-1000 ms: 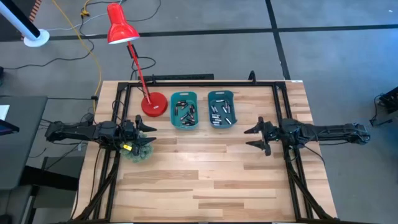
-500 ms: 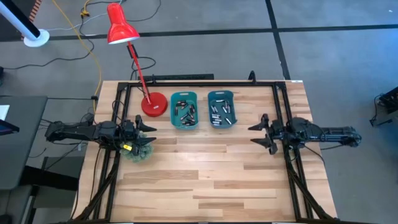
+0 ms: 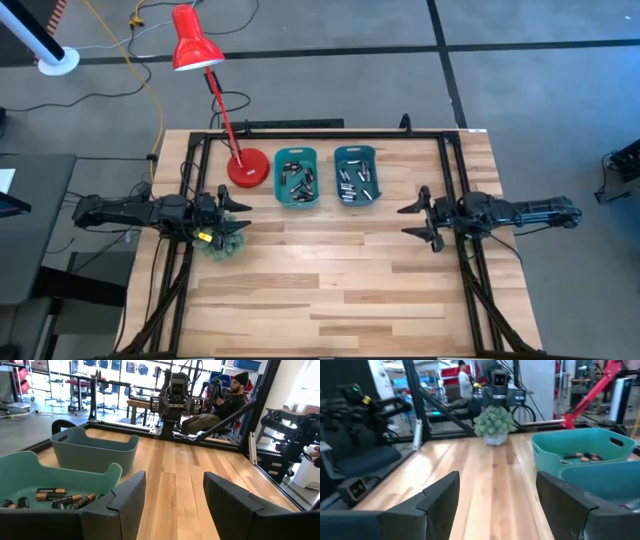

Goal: Sort batteries
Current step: Return to Home Position

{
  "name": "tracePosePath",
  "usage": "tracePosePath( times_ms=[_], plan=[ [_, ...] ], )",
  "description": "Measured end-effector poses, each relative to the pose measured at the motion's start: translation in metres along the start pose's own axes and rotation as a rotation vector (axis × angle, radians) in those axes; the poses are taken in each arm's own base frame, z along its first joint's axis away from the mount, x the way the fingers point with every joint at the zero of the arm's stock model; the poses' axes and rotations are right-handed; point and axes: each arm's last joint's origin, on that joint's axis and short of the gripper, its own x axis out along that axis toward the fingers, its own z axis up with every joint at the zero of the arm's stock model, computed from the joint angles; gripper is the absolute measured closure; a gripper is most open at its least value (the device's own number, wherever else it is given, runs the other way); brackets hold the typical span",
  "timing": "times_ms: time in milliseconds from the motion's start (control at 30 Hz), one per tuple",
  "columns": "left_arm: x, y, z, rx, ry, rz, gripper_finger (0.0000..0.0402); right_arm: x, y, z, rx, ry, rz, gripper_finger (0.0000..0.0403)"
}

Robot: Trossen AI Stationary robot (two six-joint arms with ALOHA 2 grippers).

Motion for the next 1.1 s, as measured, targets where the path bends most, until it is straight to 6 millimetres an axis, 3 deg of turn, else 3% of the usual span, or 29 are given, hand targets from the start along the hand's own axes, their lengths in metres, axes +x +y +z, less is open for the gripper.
tracePosePath(
  times_ms=[633, 1100],
  plan=[
    [0.000, 0.000, 0.000, 0.000, 0.000, 0.000, 0.0207, 0.009, -0.005, -0.015, -0.023, 0.175, -0.052, 0.0124],
    [0.000, 0.000, 0.000, 0.000, 0.000, 0.000, 0.0207, 0.011, -0.005, -0.018, -0.019, 0.211, -0.056, 0.0124]
  ],
)
